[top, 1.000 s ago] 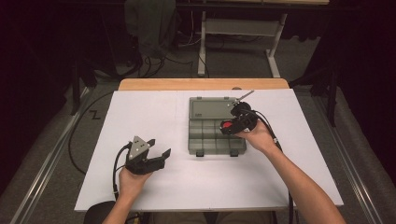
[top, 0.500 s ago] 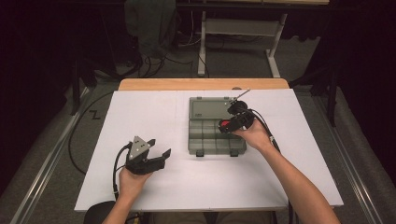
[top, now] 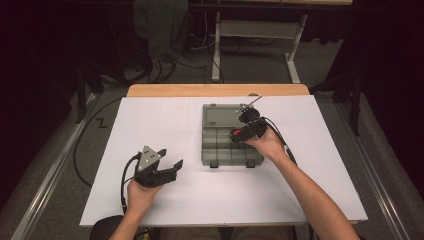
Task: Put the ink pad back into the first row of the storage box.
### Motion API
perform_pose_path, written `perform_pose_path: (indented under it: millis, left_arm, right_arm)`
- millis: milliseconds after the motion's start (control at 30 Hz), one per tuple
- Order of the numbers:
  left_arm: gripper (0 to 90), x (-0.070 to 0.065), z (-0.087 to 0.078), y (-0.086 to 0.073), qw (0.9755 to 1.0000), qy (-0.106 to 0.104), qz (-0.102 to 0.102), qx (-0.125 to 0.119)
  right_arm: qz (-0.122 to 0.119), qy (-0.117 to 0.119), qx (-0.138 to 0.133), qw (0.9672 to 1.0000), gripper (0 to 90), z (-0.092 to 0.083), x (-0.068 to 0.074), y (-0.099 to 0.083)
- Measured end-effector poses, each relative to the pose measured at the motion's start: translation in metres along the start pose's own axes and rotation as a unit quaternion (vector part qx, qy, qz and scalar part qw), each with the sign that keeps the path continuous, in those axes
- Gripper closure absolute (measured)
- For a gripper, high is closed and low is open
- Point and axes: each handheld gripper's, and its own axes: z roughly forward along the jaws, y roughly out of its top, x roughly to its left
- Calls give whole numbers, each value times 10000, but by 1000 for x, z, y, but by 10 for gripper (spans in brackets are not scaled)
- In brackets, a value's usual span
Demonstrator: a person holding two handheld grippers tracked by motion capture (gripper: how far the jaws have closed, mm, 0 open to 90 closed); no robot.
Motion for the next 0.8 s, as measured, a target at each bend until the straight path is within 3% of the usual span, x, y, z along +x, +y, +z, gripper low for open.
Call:
perform_pose_path:
  millis: [400, 467, 800]
  left_arm:
    - [291, 0, 0, 0, 10000, -32, 3, -12]
    - [291, 0, 0, 0, 10000, -30, 10, -9]
    - [291, 0, 0, 0, 10000, -31, 7, -7]
  right_arm:
    - [203, 149, -59, 9997, 305, -1, -2, -2]
    - [122, 157, -77, 9998, 309, -1, -3, -2]
    - [193, 212, -246, 9993, 407, -10, -5, -7]
